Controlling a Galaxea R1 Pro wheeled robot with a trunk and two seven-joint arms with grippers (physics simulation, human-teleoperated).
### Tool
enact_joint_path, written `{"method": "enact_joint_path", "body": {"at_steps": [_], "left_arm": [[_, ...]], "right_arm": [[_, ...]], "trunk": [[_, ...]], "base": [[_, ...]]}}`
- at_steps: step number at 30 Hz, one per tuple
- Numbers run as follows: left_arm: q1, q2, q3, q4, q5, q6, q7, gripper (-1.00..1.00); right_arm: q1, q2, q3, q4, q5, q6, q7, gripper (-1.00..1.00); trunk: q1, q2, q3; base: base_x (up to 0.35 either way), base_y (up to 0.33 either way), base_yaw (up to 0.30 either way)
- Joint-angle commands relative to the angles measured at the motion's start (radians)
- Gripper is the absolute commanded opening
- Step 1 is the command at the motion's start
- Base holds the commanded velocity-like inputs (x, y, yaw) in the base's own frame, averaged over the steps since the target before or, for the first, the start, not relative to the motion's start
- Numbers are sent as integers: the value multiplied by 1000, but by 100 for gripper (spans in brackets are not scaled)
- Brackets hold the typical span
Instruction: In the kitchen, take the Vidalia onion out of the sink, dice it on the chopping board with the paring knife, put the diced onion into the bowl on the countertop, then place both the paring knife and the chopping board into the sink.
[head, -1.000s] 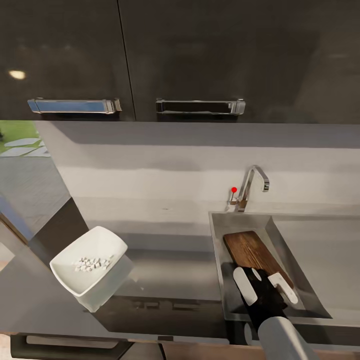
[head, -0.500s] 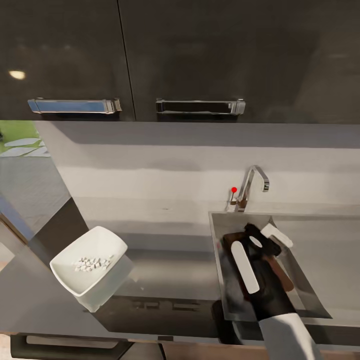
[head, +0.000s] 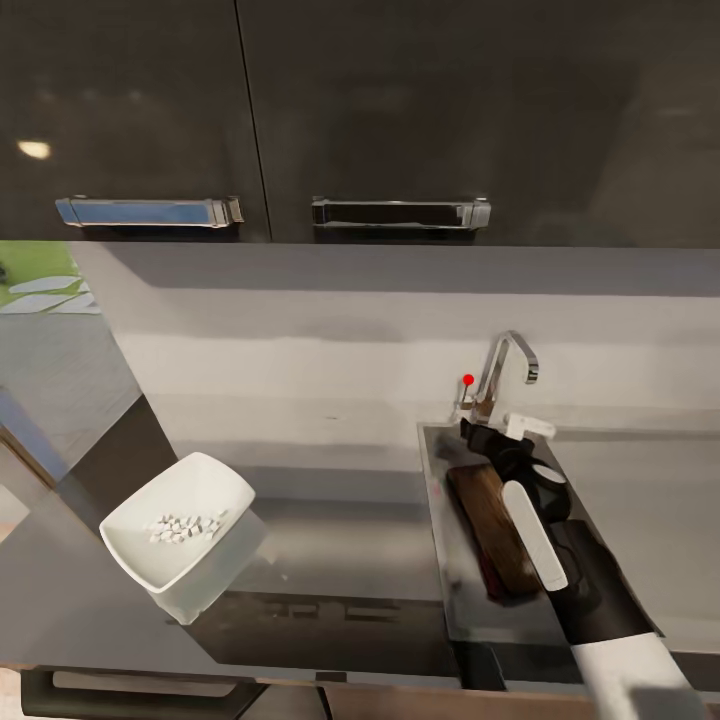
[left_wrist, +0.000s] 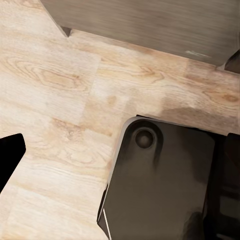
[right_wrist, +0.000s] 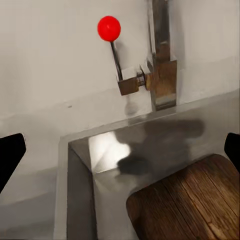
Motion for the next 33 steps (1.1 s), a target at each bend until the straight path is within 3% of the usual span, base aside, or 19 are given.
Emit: {"method": "enact_joint_path", "body": {"at_steps": [1, 19, 24, 28, 31, 33], "left_arm": [[0, 2, -8, -2, 5, -3, 10, 100], [0, 2, -8, -3, 5, -3, 10, 100], [0, 2, -8, -2, 5, -2, 10, 100], [0, 2, -8, -1, 5, -2, 10, 100], [0, 2, -8, -1, 5, -2, 10, 100], [0, 2, -8, -1, 5, -1, 10, 100]], "right_arm": [[-1, -6, 3, -2, -10, 4, -2, 100], [1, -11, 7, -1, -6, 1, 7, 100], [28, -11, 8, -2, -1, -14, 9, 100], [62, -11, 16, -4, 43, -76, 11, 100], [110, -11, 78, -7, 94, -185, 10, 100], [139, -12, 103, -16, 104, -240, 10, 100]], "trunk": [[1, -2, -2], [1, -2, -2], [1, -2, -2], [1, -2, -2], [1, -2, -2], [1, -2, -2]], "base": [[-57, 0, 0], [-316, 0, 0], [-344, 0, 0], [-344, 0, 0], [-344, 0, 0], [-344, 0, 0]]}}
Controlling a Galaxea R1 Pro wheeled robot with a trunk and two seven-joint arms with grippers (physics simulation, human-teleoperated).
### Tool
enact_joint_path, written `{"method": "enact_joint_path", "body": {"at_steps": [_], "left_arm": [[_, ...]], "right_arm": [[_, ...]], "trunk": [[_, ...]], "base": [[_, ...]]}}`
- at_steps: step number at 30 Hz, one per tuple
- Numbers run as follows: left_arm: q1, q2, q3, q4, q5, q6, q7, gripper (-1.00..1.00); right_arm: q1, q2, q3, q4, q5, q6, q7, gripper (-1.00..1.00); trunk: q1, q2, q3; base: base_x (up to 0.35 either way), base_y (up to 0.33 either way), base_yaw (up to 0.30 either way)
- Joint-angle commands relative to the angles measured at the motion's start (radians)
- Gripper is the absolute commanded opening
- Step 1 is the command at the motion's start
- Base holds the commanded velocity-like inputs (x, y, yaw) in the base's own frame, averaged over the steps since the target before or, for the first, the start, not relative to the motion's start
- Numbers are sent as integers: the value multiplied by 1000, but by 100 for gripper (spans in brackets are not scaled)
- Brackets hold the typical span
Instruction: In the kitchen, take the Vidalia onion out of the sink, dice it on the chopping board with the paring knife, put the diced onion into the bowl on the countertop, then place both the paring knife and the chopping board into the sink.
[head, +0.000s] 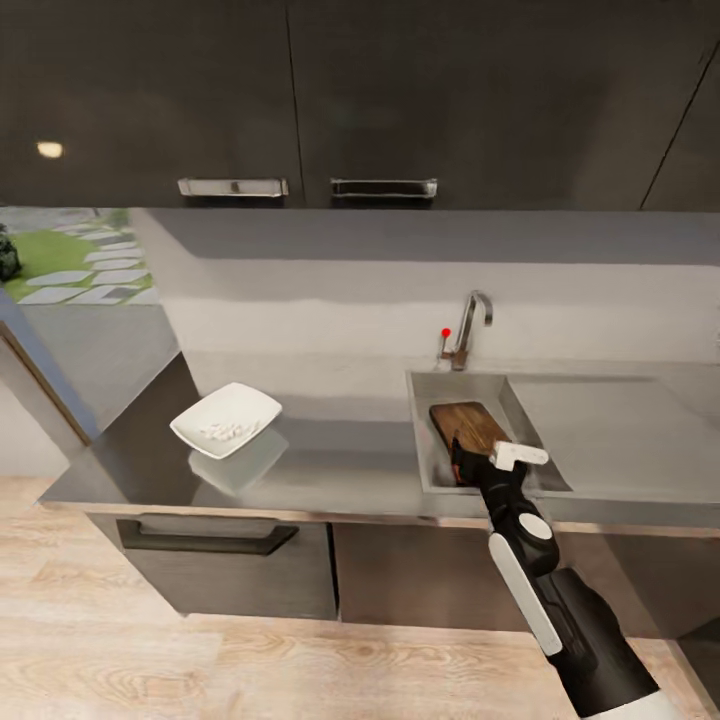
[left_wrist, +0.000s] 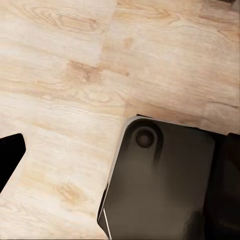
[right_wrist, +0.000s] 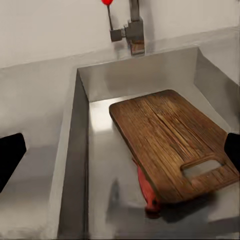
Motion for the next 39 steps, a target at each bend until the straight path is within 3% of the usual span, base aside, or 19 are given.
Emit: {"method": "enact_joint_path", "body": {"at_steps": [1, 4, 9, 15, 22, 26, 32, 36, 37, 39], "left_arm": [[0, 2, -8, -2, 5, -2, 10, 100], [0, 2, -8, -2, 5, -2, 10, 100], [0, 2, -8, -1, 5, -2, 10, 100], [0, 2, -8, -1, 5, -2, 10, 100], [0, 2, -8, -2, 5, -2, 10, 100], [0, 3, -8, -4, 5, -2, 10, 100], [0, 3, -8, -6, 5, -2, 10, 100], [0, 5, -8, -7, 5, -2, 10, 100], [0, 6, -7, -8, 5, -3, 10, 100], [0, 6, -7, -9, 5, -3, 10, 100]], "right_arm": [[24, -2, 14, -14, -3, -24, -9, 100], [72, -7, 22, -44, 0, -47, -9, 100], [174, -40, 32, -93, 4, -140, -10, 100], [313, -45, 38, -94, 125, -269, -10, 100], [396, -45, 38, -27, 150, -344, -9, 100], [406, -45, 40, 152, 151, -413, 9, 100], [412, -37, 67, 469, 150, -533, 150, 100], [412, -26, 70, 642, 147, -562, 193, 100], [413, 11, 64, 913, 141, -734, 223, 100], [414, 13, 62, 920, 140, -741, 224, 100]], "trunk": [[0, -2, -2], [0, -2, -2], [0, -2, -2], [0, -2, -2], [0, -2, -2], [0, -2, -2], [0, -2, -2], [0, -2, -2], [0, -2, -2], [0, -2, -1]], "base": [[-344, 0, 0], [-344, 0, 0], [-342, 0, 0], [-333, 0, 0], [-317, 0, 0], [-137, 0, 0], [-16, 0, 0], [-1, 0, 0], [0, 0, 0], [0, 0, -6]]}}
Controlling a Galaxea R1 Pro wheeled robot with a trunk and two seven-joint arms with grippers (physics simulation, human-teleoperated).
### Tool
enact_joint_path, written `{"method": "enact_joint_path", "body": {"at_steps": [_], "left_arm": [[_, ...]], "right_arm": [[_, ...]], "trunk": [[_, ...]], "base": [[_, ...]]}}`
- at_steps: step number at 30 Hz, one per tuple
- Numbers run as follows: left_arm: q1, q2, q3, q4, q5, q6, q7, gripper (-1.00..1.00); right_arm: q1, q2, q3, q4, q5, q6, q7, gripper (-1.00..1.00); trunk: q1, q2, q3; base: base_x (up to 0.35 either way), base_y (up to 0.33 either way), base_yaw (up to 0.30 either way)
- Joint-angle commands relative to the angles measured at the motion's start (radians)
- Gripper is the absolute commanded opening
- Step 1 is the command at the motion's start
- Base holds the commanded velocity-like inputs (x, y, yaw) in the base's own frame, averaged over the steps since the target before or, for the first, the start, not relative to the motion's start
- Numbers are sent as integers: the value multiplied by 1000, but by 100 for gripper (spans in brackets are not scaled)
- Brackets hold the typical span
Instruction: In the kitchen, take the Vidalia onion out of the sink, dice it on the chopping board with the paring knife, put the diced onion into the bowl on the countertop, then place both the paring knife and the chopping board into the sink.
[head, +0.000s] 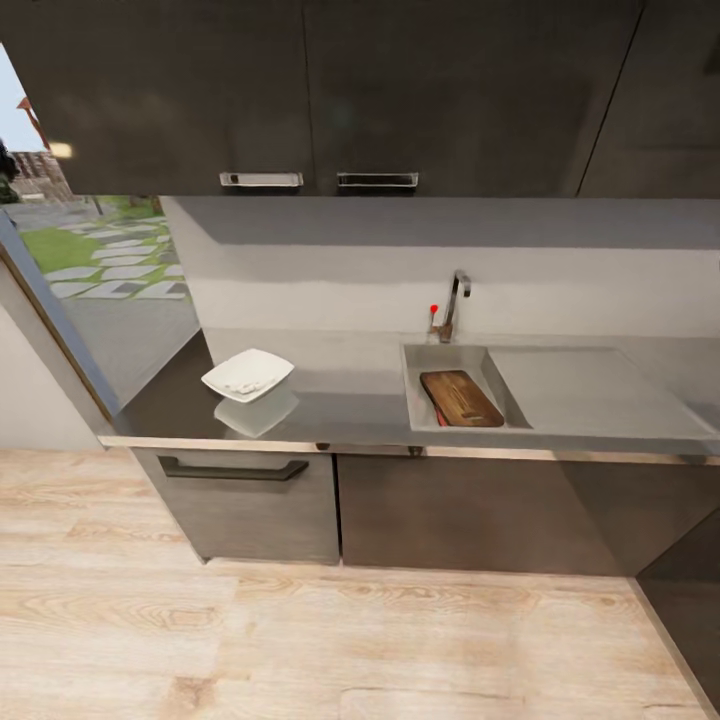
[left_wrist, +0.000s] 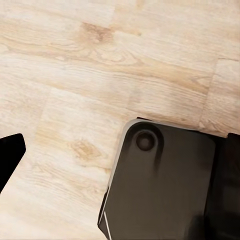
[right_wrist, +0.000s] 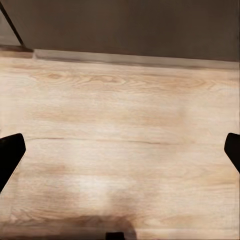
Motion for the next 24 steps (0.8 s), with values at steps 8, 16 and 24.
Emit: {"method": "enact_joint_path", "body": {"at_steps": [8, 16, 24], "left_arm": [[0, 2, -8, -4, 5, -4, 11, 100], [0, 2, -8, -7, 5, -5, 15, 100], [-1, 2, -8, -7, 5, -5, 16, 100]], "right_arm": [[-1, -1, 7, 3, -11, -8, -5, 100], [-1, -1, 7, 4, -9, -8, -5, 100], [-1, -1, 7, 6, -8, -8, -5, 100]], "trunk": [[1, -2, 10], [1, -2, 23], [1, -2, 36]], "base": [[0, 0, -29], [0, 0, -1], [0, 0, 0]]}}
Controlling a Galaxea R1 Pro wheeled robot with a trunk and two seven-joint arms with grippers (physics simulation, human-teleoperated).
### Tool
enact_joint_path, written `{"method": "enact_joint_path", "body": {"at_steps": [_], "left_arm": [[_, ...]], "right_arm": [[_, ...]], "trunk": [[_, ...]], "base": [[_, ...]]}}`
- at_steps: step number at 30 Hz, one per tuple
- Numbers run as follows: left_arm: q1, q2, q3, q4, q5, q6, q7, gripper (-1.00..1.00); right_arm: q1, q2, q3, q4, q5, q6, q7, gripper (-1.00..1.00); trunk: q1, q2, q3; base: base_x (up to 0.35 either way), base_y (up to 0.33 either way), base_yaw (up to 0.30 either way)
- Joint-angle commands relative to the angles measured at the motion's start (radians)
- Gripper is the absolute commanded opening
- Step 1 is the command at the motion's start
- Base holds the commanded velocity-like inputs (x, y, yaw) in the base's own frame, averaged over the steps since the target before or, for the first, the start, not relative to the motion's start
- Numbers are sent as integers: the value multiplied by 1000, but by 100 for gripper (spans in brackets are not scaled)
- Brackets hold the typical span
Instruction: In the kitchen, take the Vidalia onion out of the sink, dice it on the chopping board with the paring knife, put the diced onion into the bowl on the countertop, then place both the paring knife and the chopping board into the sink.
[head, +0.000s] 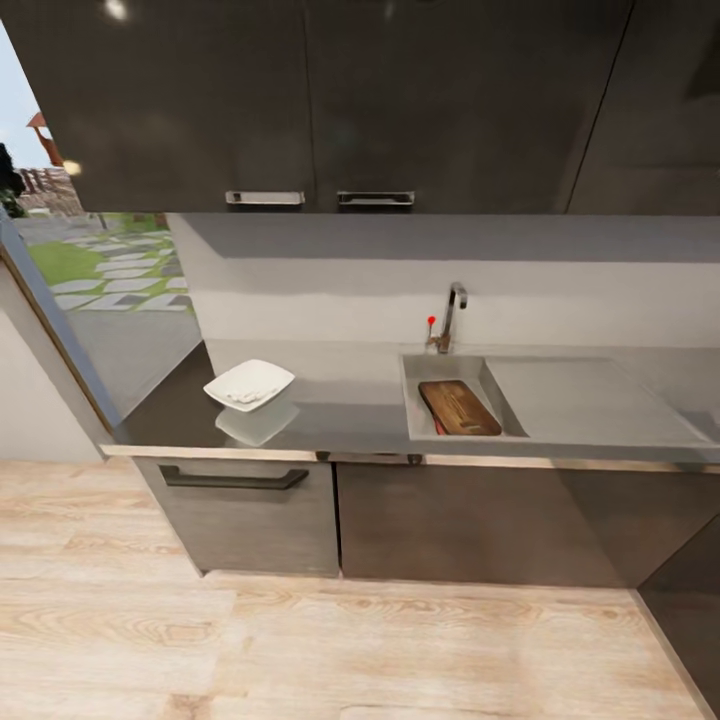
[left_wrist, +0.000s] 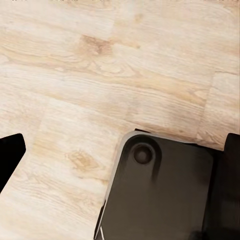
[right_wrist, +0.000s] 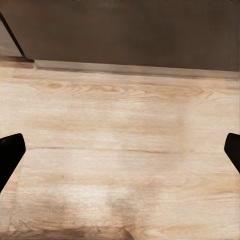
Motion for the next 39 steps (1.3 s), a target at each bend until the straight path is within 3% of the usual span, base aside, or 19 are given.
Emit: {"method": "enact_joint_path", "body": {"at_steps": [1, 39], "left_arm": [[0, 2, -8, -2, 5, -2, 10, 100], [0, 2, -8, 1, 5, -1, 11, 100]], "right_arm": [[-1, -1, 9, 0, -9, -4, -5, 100], [-1, -1, 9, 26, -9, -6, -5, 100]], "trunk": [[1, -2, 0], [1, -2, 61]], "base": [[0, 0, 0], [0, 0, 0]]}}
